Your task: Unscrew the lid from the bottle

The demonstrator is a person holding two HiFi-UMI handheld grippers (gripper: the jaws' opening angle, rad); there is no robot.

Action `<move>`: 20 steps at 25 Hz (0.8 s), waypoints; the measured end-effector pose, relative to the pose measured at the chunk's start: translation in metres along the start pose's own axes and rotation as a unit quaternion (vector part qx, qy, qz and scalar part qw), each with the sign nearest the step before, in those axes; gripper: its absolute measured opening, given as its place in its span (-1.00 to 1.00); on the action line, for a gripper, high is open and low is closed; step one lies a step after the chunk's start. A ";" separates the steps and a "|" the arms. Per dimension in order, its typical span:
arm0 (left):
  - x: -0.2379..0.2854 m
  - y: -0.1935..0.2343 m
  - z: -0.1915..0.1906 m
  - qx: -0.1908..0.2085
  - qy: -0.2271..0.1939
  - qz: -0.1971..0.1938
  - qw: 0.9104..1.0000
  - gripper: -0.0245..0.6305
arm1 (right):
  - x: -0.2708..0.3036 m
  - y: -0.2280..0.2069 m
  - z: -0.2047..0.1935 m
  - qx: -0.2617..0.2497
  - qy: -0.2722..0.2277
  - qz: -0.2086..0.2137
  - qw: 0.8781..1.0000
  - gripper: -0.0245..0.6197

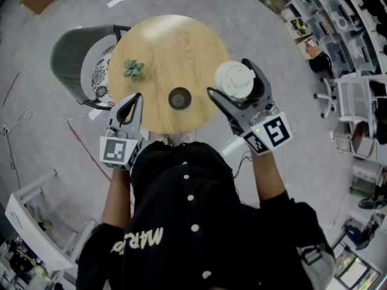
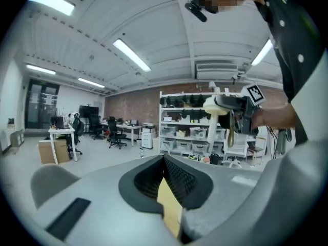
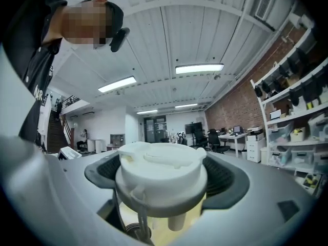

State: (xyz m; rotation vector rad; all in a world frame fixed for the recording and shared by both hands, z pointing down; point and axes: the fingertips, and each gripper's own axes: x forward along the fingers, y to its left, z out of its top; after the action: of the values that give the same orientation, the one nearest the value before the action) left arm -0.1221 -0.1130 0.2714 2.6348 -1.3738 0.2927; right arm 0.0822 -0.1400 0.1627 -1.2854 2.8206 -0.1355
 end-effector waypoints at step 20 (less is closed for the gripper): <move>-0.064 0.058 0.132 0.018 -0.095 0.142 0.985 -0.92 | -0.051 -0.045 0.034 -0.060 -0.023 -0.138 0.988 0.57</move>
State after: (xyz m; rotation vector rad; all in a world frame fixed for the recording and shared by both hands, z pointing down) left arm -0.1924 -0.1249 0.1303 2.5452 -1.8265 0.1010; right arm 0.1516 -0.1330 0.1336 -1.6785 2.6337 0.0566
